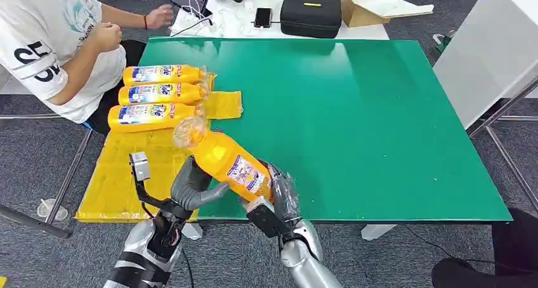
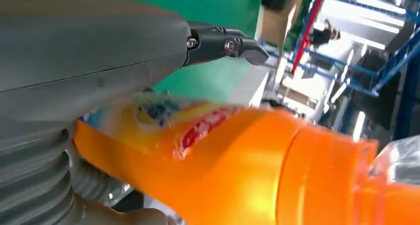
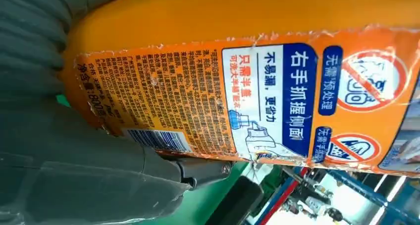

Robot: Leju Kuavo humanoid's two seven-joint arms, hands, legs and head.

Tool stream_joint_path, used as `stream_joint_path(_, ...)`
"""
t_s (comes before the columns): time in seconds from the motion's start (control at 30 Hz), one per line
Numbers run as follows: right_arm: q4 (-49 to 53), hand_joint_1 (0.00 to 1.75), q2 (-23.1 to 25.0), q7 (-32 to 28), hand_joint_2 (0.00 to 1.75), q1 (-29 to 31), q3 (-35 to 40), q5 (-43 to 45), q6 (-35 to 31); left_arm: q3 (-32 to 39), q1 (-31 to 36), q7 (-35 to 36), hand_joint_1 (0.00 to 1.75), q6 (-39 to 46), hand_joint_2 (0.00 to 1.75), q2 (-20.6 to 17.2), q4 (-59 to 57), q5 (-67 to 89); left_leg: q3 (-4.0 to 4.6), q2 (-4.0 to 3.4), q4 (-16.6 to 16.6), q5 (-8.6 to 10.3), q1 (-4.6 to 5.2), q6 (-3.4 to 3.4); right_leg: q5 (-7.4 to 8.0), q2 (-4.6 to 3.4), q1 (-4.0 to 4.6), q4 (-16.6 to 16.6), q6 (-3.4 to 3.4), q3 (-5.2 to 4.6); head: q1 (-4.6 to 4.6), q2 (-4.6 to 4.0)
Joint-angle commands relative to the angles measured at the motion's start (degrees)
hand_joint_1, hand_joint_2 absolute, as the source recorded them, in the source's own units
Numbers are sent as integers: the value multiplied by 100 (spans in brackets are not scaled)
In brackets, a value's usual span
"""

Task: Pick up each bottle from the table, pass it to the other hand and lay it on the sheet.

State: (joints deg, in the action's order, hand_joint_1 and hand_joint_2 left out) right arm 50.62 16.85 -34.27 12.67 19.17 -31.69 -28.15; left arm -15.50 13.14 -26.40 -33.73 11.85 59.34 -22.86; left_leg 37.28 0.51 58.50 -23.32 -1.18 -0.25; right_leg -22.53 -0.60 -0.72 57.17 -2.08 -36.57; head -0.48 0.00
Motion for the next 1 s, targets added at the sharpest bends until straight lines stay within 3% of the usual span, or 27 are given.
stream_joint_path(0.03,-1001,175,3,104,175,439,468,44,196,-409,268,40,0,-207,175,-258,-425,-156,-32,-7,-7,-8,3,7,-6,1,1,-7,7,31,2,0)
stream_joint_path(0.53,-1450,175,52,240,175,618,754,-35,543,-622,334,-57,0,-576,175,-320,-472,-238,-29,0,-4,-8,1,8,-9,10,2,-6,7,30,4,0)
stream_joint_path(0.67,-1571,175,115,249,175,659,822,-53,582,-706,370,-188,0,-320,175,-357,-450,92,-15,1,-3,-4,2,5,-5,7,1,-3,5,15,2,0)
stream_joint_path(0.7,-1588,175,130,254,175,668,833,-52,579,-718,396,-191,31,-224,175,-358,-487,186,-29,2,-4,-8,2,7,-11,11,2,-3,9,30,0,0)
stream_joint_path(0.73,-1595,175,137,260,175,677,847,-59,581,-701,417,-192,161,-182,175,-355,-529,203,-12,4,-1,-2,0,4,-5,11,3,-2,6,13,2,0)
stream_joint_path(0.77,-1609,175,141,260,175,689,848,-33,575,-733,451,-290,175,-38,175,-373,-564,407,-31,4,-3,-8,-1,6,-11,15,5,-3,10,33,2,0)
stream_joint_path(1.0,-1620,175,123,270,175,688,866,34,621,-572,501,-318,175,38,175,-324,-728,487,-14,0,-2,-3,0,5,-4,6,3,-4,5,15,2,2)
